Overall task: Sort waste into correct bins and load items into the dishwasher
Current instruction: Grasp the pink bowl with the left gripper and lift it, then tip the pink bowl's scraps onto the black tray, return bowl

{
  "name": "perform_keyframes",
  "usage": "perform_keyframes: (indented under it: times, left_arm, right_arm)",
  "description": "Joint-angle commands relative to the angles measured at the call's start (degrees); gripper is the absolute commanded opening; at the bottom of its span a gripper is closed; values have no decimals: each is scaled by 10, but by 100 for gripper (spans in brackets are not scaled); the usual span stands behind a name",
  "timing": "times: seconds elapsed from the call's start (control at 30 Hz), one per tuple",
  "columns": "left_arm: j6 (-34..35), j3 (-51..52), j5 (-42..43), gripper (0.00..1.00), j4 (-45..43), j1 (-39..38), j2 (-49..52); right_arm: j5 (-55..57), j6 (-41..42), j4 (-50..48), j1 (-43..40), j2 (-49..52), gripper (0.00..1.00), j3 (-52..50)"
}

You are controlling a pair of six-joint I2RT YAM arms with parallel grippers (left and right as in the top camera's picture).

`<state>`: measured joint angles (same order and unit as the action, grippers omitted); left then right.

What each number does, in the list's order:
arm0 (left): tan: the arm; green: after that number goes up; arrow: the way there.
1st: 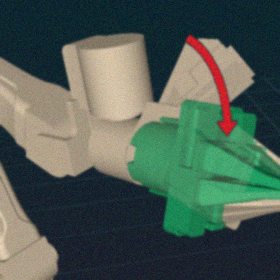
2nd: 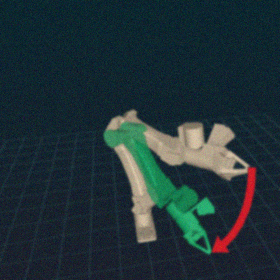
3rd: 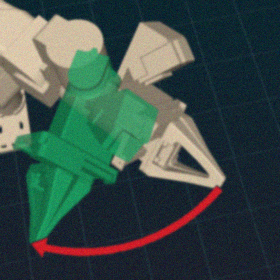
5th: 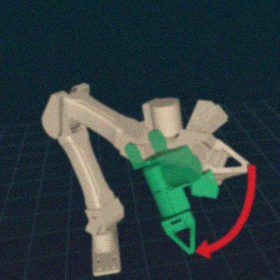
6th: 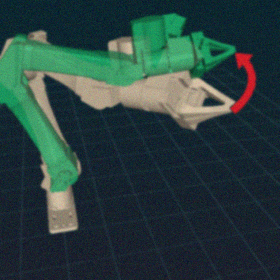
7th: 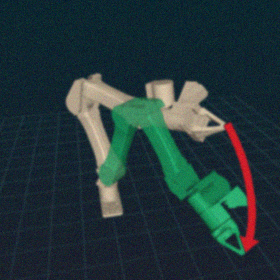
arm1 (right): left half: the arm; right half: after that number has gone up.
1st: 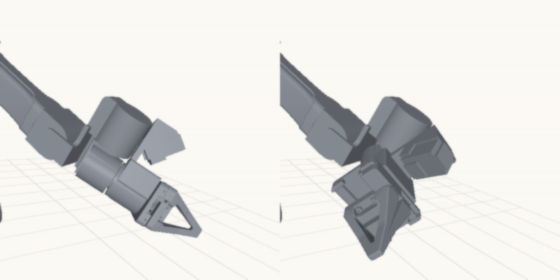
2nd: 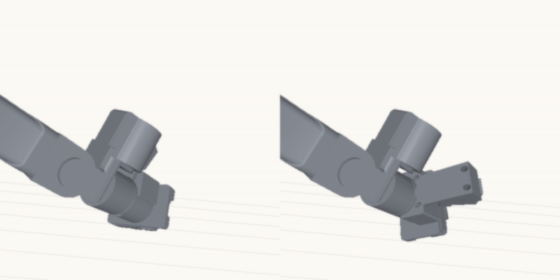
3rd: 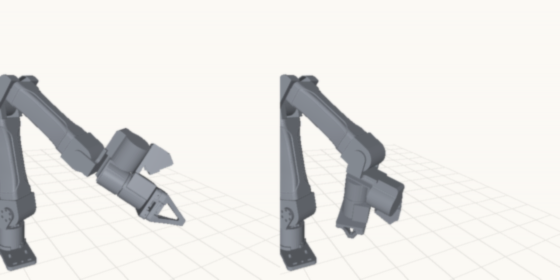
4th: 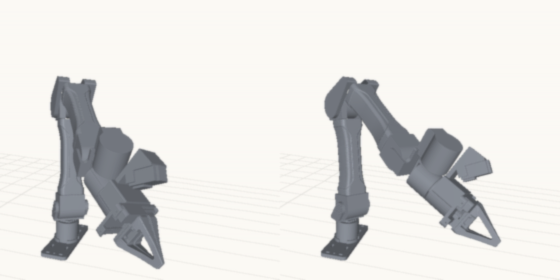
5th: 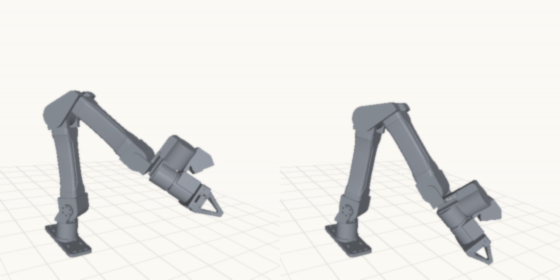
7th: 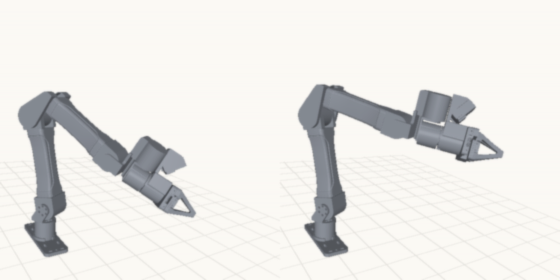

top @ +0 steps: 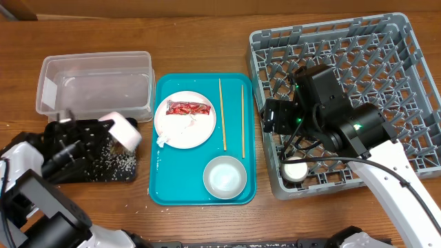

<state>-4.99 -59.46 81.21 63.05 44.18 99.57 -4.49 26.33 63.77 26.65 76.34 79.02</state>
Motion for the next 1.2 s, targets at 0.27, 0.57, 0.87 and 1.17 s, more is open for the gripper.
perform_keyframes:
  times: [0.27,0.57,0.87,1.17]
  left_arm:
    - [-25,-5,95,4,-10,50,1]
    - [-190,-7,-79,4,166,17,-5]
    - [36,-8,-383,4,120,-199,-170]
    - [416,21,-805,5,63,-636,-249]
  right_arm:
    - [-3,-4,-3,2,-5,89,9]
    - [-3,-4,-5,2,-5,89,9]
    - [-3,-4,-8,2,-5,91,9]
    - [-3,-4,-9,2,-5,94,9]
